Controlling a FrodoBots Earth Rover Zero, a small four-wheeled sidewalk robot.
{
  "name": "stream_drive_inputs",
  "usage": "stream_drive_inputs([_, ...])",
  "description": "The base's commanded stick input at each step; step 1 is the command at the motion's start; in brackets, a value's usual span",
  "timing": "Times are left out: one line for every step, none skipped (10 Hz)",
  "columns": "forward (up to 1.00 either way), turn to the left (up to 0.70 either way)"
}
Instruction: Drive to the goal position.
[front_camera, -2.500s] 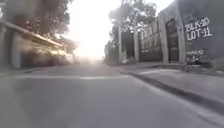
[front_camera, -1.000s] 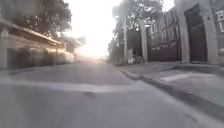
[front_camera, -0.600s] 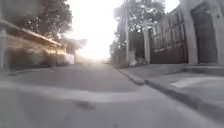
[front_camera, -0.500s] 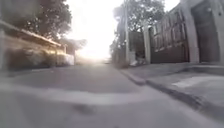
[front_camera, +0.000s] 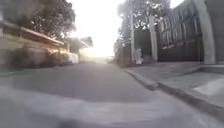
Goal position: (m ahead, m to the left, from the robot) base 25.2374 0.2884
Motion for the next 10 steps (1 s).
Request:
stream_drive_inputs([1.00,0.01])
stream_drive_inputs([1.00,0.01])
stream_drive_inputs([1.00,0.01])
stream_drive_inputs([1.00,0.01])
stream_drive_inputs([1.00,0.01])
stream_drive_inputs([1.00,0.01])
stream_drive_inputs([1.00,0.01])
stream_drive_inputs([1.00,0.01])
stream_drive_inputs([1.00,0.01])
stream_drive_inputs([1.00,0.01])
